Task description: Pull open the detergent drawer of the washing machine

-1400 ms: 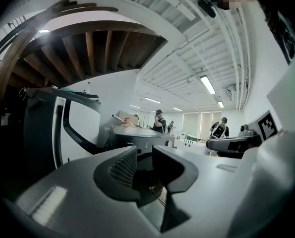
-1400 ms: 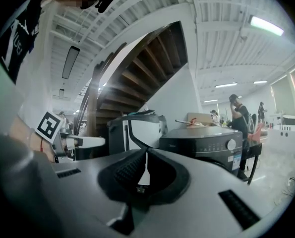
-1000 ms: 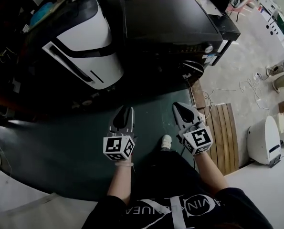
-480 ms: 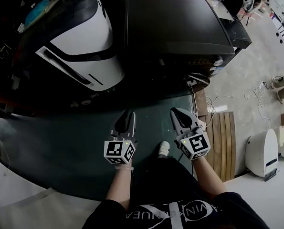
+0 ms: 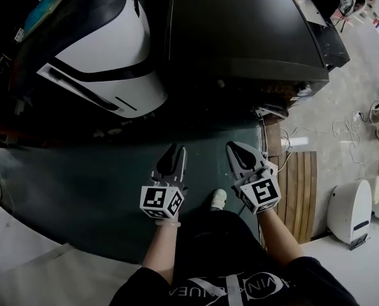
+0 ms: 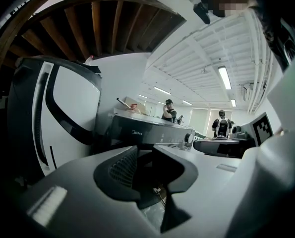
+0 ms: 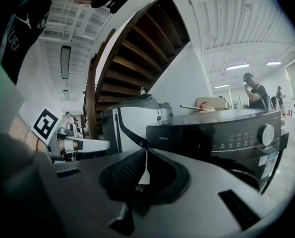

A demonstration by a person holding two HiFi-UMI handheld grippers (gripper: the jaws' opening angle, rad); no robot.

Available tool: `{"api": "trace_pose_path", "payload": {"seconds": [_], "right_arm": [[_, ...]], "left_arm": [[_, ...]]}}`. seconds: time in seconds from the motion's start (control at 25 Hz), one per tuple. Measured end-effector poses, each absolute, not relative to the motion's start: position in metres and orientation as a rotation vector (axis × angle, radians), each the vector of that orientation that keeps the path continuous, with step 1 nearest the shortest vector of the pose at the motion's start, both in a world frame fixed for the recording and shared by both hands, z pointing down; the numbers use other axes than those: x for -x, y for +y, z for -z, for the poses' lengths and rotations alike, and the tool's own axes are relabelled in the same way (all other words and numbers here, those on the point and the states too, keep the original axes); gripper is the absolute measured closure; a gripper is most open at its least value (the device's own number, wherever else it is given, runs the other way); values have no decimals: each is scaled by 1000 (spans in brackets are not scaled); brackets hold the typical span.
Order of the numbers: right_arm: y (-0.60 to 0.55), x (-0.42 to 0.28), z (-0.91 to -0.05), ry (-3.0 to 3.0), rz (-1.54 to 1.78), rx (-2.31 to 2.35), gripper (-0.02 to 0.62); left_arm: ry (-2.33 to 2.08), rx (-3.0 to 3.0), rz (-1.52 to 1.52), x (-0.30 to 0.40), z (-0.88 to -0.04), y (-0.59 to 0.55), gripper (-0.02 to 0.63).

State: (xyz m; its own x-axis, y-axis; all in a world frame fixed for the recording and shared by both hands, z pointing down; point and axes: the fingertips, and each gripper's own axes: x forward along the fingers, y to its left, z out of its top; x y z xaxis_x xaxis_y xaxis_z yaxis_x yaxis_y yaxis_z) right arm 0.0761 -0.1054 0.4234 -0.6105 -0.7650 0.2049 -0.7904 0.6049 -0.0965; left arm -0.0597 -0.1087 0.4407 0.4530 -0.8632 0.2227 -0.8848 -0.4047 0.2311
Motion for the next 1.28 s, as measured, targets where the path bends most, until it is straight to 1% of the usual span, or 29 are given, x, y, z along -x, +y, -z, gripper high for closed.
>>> {"api": "trace_pose_path", "payload": {"seconds": [0.36, 0.56, 0.76, 1.28], "right_arm": [[-138, -64, -442, -2663, -353, -1292, 577], [-166, -54, -455, -2660, -300, -1300, 577], [-185, -43, -466, -2632, -330, -1292, 577], [-217, -42, -496, -2575, -394, -1348, 577]], "left_arm": [[-1409, -2369, -42, 48, -463, -150, 506], [-1319, -2388, -48, 37, -476, -180, 506], [-1254, -2371, -18, 28, -489, -207, 506], [-1082, -2275, 225, 10, -513, -266, 506]]}}
